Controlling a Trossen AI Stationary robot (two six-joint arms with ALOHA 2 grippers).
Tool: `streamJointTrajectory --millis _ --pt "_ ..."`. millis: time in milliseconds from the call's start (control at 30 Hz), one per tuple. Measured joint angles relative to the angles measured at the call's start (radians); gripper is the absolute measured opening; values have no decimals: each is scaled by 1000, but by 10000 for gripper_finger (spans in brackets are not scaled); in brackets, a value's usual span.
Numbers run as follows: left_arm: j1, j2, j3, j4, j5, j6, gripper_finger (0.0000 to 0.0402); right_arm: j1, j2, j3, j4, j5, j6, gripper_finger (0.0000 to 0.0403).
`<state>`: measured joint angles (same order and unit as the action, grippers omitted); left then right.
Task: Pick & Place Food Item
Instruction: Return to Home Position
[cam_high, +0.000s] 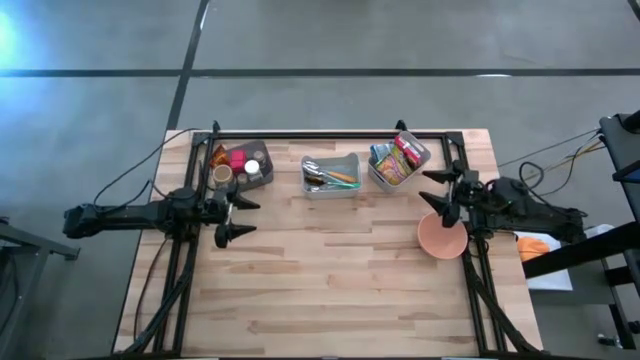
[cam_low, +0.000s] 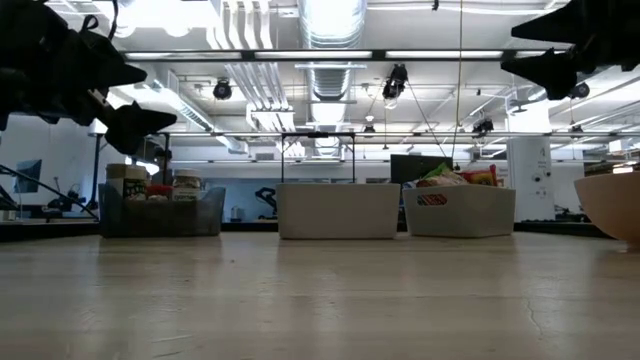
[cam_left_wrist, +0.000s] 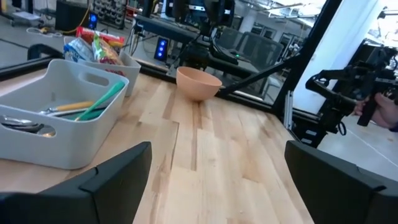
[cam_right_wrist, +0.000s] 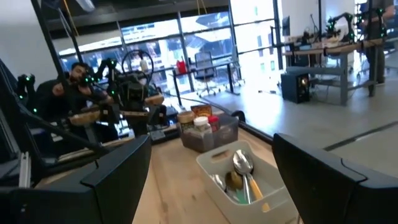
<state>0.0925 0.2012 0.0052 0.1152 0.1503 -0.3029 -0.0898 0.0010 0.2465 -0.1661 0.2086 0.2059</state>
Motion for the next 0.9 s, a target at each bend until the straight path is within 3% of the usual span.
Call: streamJointTrajectory --millis 533,900 --pt "0 -2 -2 -74 -1 16 373 0 0 -229 329 -12 5 331" --pt "0 -1 -3 -72 -2 15 373 0 7 -237 187 -140 -71 331"
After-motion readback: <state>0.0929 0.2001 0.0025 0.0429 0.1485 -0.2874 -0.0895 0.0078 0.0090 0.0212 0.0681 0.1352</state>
